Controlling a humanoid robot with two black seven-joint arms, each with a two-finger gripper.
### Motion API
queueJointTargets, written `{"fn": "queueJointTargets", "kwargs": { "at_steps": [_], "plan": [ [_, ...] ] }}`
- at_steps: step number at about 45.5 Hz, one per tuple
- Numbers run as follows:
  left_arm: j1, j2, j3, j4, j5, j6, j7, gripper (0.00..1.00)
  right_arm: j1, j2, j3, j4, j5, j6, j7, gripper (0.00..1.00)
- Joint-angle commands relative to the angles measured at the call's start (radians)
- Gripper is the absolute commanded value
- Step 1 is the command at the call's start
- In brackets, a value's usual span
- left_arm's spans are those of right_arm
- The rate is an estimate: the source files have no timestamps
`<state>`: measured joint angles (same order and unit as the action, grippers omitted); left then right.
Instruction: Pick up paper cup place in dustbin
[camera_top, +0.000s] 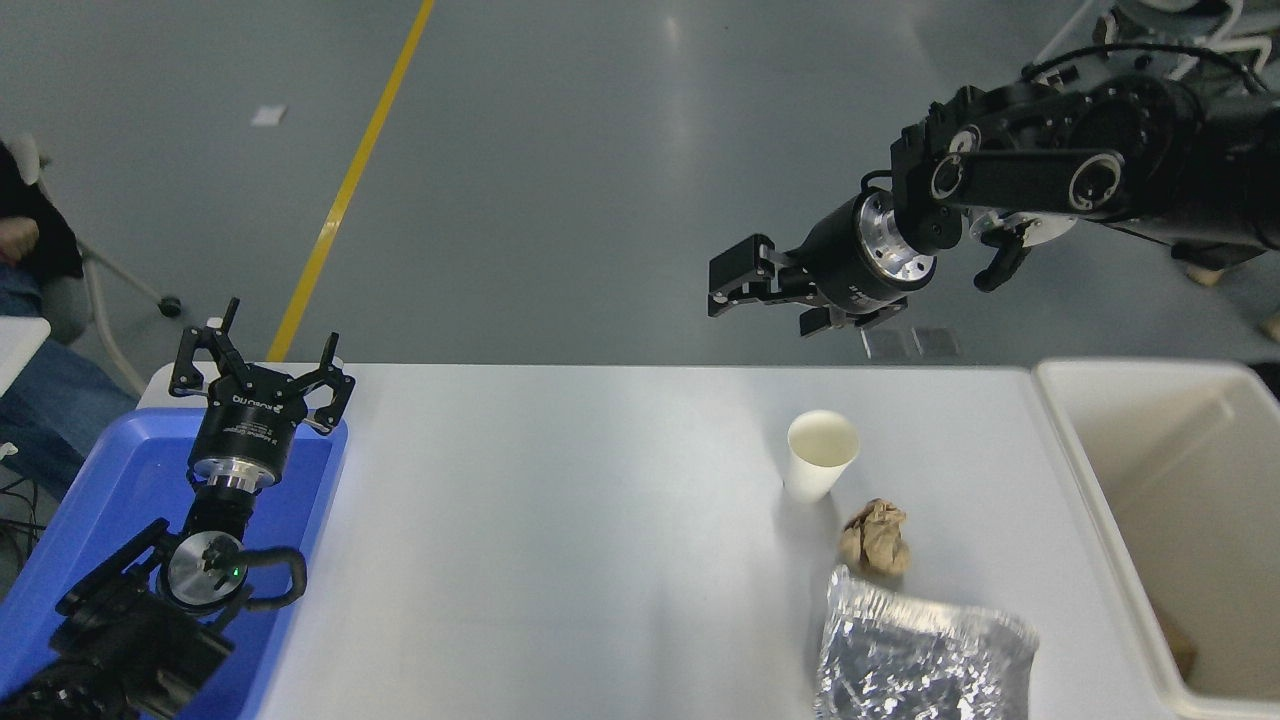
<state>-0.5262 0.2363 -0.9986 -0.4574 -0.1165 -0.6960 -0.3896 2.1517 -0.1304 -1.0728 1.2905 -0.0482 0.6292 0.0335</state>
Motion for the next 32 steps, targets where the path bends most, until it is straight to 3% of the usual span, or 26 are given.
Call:
{"fn": "queueJointTargets", "kwargs": {
  "at_steps": [1,11,32],
  "plan": [
    [0.000,0.000,0.000,-0.001,0.000,0.001,0.000,1.00,0.227,0.066,-0.142,0.202,0.019,0.156,0.009,1.00],
    [0.000,0.000,0.000,0.000,0.000,0.001,0.000,1.00,0.269,0.084,-0.139,0.247,0.100,0.156,0.014,1.00],
    [0.000,0.000,0.000,0.000,0.000,0.003,0.000,1.00,0.122,0.077,-0.136,0.127,0.059,0.156,0.013,1.00]
  ]
}}
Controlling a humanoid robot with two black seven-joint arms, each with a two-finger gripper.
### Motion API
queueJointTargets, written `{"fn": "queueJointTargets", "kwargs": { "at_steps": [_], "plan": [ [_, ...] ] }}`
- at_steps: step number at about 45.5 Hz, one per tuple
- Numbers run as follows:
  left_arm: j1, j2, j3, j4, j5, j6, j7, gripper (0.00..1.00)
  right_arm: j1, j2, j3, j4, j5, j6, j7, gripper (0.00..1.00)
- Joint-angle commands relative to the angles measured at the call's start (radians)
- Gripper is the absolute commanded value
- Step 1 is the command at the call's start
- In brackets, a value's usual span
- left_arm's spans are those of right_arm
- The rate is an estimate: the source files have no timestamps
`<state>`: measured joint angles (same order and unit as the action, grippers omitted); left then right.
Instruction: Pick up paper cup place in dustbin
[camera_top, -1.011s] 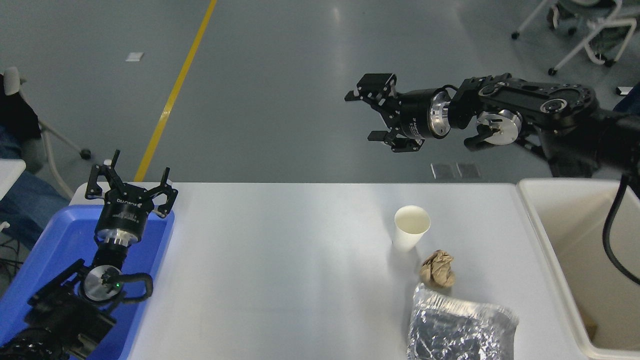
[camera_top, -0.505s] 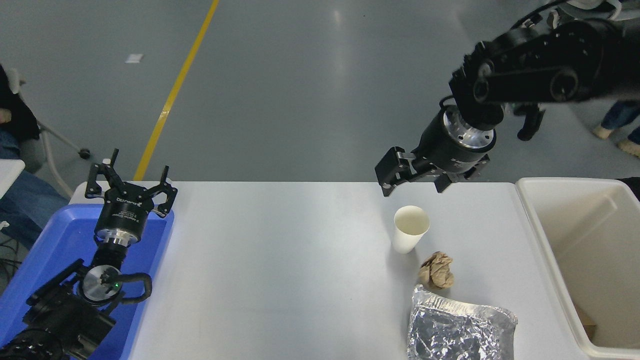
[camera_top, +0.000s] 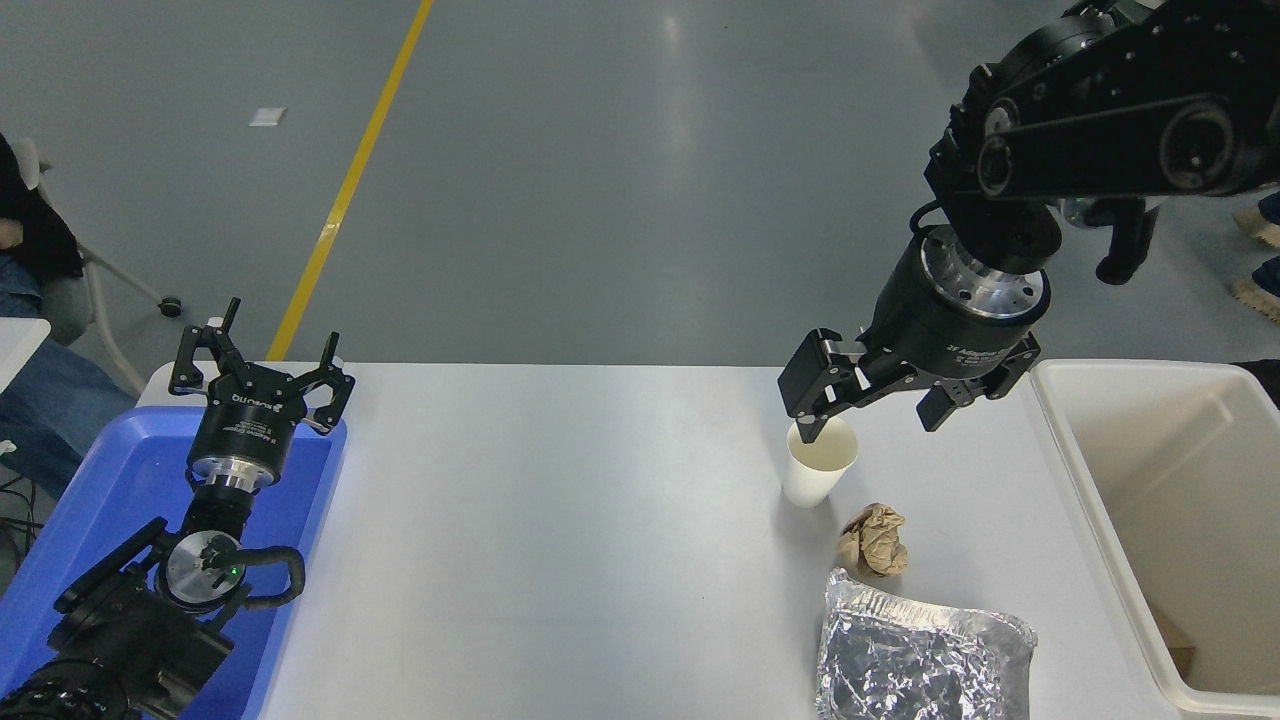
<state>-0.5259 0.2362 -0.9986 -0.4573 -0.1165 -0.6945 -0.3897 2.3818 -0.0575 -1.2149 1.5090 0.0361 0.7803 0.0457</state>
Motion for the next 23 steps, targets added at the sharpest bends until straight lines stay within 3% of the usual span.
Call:
{"fn": "queueJointTargets", "kwargs": {
  "at_steps": [1,10,18,23],
  "plan": [
    [0.000,0.000,0.000,0.000,0.000,0.001,0.000,1.00,-0.134,0.004,0.008,-0.117,-0.042,-0.002,0.000,1.00],
    [0.000,0.000,0.000,0.000,0.000,0.001,0.000,1.00,-0.401,0.005,0.037,-0.389,-0.199,-0.228,-0.012,1.00],
    [0.000,0.000,0.000,-0.001,0.000,0.001,0.000,1.00,-0.573,0.013,0.040,-0.562,-0.211,-0.277,-0.015,1.00],
    [0.000,0.000,0.000,0.000,0.000,0.001,-0.001,1.00,-0.693,0.028,0.044,-0.651,-0.211,-0.383,-0.020,1.00]
  ]
}}
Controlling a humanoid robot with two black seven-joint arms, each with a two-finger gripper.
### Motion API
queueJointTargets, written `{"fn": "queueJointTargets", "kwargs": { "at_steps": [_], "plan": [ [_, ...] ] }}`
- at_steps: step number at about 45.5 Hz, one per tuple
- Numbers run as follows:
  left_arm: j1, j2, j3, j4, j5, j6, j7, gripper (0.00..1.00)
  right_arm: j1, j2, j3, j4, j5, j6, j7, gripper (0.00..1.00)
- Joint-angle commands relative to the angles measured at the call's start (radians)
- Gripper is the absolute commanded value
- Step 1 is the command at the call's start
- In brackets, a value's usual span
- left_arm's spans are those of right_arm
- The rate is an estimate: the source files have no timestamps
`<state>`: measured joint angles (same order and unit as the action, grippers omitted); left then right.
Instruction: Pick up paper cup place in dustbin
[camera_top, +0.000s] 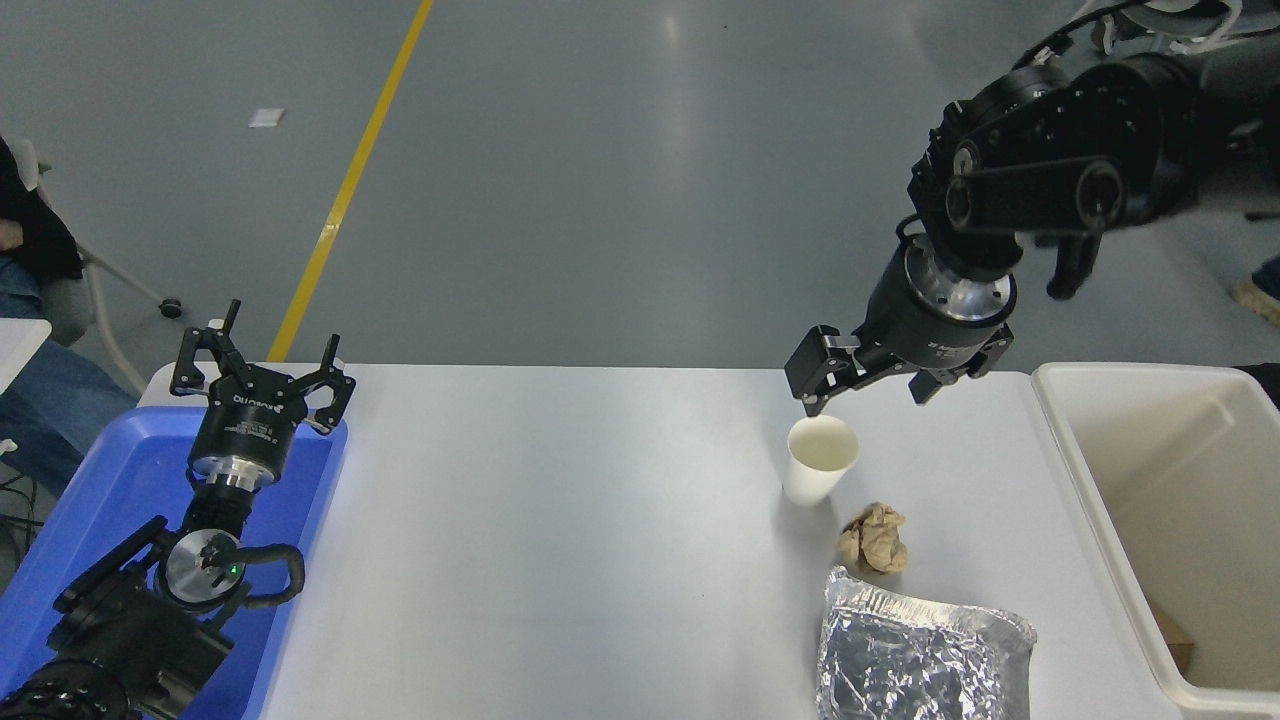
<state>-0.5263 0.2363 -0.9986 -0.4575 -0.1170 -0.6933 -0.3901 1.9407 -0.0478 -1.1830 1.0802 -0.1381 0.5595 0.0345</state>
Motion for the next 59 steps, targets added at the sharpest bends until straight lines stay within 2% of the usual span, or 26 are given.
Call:
{"fn": "queueJointTargets", "kwargs": {
  "at_steps": [1,6,8,20,36,38,40,42,47,48,50,59],
  "plan": [
    [0.000,0.000,0.000,0.000,0.000,0.000,0.000,1.00,-0.271,0.023,0.019,-0.238,-0.037,-0.176,-0.015,1.00],
    [0.000,0.000,0.000,0.000,0.000,0.000,0.000,1.00,-0.342,0.028,0.052,-0.264,-0.038,-0.216,-0.062,1.00],
    [0.000,0.000,0.000,0.000,0.000,0.000,-0.001,1.00,-0.362,0.028,0.060,-0.273,-0.038,-0.222,-0.068,1.00],
    [0.000,0.000,0.000,0.000,-0.001,0.000,-0.001,1.00,-0.468,0.026,0.072,-0.345,-0.104,-0.256,-0.067,1.00],
    [0.000,0.000,0.000,-0.001,0.000,0.000,-0.001,1.00,-0.551,0.032,0.102,-0.384,-0.120,-0.259,-0.068,0.98],
    [0.000,0.000,0.000,-0.001,0.000,0.000,-0.001,1.00,-0.555,0.031,0.102,-0.390,-0.120,-0.260,-0.068,0.88],
    [0.000,0.000,0.000,0.000,0.000,-0.002,-0.001,1.00,-0.562,0.031,0.103,-0.399,-0.120,-0.260,-0.068,0.67],
    [0.000,0.000,0.000,0.000,0.000,-0.002,-0.001,1.00,-0.569,0.032,0.108,-0.407,-0.120,-0.260,-0.068,0.53],
    [0.000,0.000,0.000,0.000,0.000,-0.002,-0.001,1.00,-0.577,0.032,0.108,-0.408,-0.120,-0.259,-0.070,0.36],
    [0.000,0.000,0.000,0.000,0.000,0.000,-0.001,1.00,-0.577,0.032,0.108,-0.408,-0.120,-0.257,-0.070,0.28],
    [0.000,0.000,0.000,0.000,0.000,0.000,-0.001,1.00,-0.580,0.031,0.108,-0.408,-0.120,-0.256,-0.068,0.02],
    [0.000,0.000,0.000,0.000,0.000,0.000,-0.001,1.00,-0.585,0.032,0.108,-0.407,-0.120,-0.244,-0.064,0.00]
  ]
}}
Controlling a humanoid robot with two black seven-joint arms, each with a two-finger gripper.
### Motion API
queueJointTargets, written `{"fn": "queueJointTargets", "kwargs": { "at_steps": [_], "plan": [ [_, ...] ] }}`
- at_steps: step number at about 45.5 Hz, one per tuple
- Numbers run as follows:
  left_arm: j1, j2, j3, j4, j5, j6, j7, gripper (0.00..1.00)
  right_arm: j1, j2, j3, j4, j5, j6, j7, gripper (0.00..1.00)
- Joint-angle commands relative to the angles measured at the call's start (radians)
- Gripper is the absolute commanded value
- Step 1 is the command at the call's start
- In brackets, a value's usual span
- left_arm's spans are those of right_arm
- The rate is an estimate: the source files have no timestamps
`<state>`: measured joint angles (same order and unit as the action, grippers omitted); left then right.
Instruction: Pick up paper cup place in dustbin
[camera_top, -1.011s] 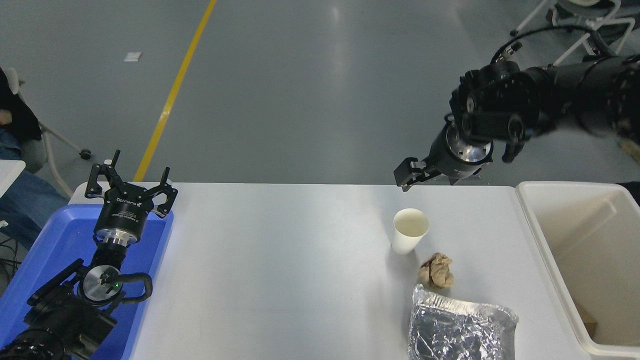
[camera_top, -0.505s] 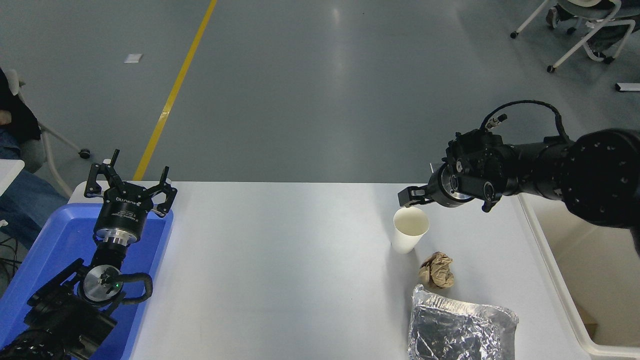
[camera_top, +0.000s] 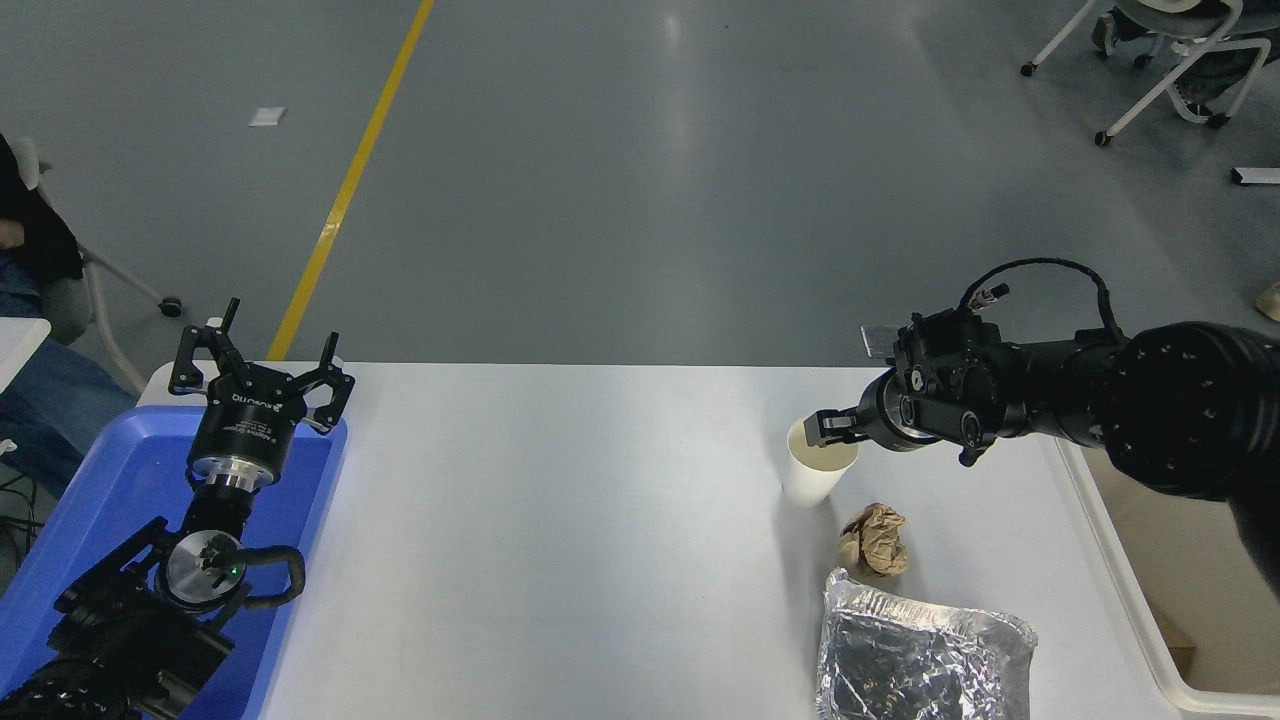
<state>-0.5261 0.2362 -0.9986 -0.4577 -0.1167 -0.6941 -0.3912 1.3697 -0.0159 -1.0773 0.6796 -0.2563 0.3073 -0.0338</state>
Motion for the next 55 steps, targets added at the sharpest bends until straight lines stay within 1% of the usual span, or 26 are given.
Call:
{"fn": "queueJointTargets", "kwargs": {
  "at_steps": [1,7,18,27,37,45,55],
  "plan": [
    [0.000,0.000,0.000,0.001,0.000,0.001,0.000,1.00,-0.012,0.001,0.002,-0.006,0.000,0.009,0.005,0.00],
    [0.000,0.000,0.000,0.001,0.000,0.001,0.002,1.00,0.006,0.004,0.002,0.001,0.003,0.019,0.006,0.00],
    [0.001,0.000,0.000,-0.001,0.000,-0.001,0.000,1.00,0.120,-0.016,0.000,0.066,0.009,0.101,0.006,0.00],
    [0.001,0.000,0.000,0.001,0.000,0.001,0.000,1.00,0.380,-0.116,-0.012,0.273,0.012,0.162,0.000,0.00],
    [0.003,0.000,0.000,-0.001,0.000,0.001,0.002,1.00,0.758,-0.245,-0.021,0.501,0.019,0.329,-0.001,0.00],
    [0.003,0.000,0.000,0.001,0.000,0.001,0.002,1.00,0.971,-0.259,-0.038,0.560,0.020,0.478,0.000,0.00],
    [0.003,0.000,0.000,-0.001,0.000,0.001,0.002,1.00,1.091,-0.252,-0.035,0.580,0.022,0.478,0.000,0.00]
  ]
}}
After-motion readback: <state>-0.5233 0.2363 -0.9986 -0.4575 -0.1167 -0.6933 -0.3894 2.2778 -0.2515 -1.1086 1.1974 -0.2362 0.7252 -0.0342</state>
